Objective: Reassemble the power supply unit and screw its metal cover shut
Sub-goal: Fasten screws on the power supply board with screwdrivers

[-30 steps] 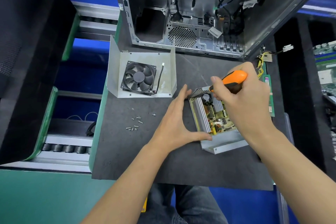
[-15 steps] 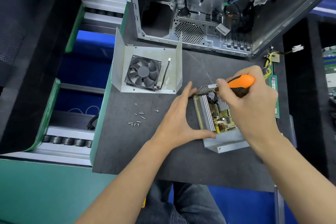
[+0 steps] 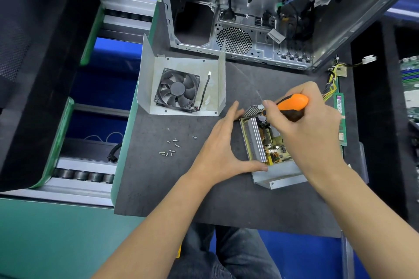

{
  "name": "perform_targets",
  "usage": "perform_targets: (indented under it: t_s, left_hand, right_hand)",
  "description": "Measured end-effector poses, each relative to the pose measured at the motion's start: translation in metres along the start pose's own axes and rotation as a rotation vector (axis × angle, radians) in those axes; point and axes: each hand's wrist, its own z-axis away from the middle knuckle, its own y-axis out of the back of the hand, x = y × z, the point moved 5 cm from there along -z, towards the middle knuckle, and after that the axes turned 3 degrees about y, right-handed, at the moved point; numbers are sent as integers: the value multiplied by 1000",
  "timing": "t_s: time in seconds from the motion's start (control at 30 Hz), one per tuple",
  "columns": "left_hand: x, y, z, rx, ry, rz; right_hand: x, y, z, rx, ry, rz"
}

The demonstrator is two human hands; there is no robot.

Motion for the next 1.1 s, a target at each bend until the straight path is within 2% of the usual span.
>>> perform_targets:
  t_s: [0.2,0.4,0.57,0.67,1.1]
  left_hand:
    - [0,-1,0,-5,-8,1]
    - [0,-1,1,2,-18,5]
    - [0,0,5,94,-50,-37]
    - [1,-1,10,156,-50,-56]
    - [6,-1,11,151,-37,-117]
  right_hand:
    - [-4,-1,-5,-49,2,24]
    - [-20,-3,-13,-170,61,118]
    - [-31,-6,-17,-211,113,165]
    - [-30,-6,-18,-201,94,158]
    - [-30,-4,-17,-177,90,177]
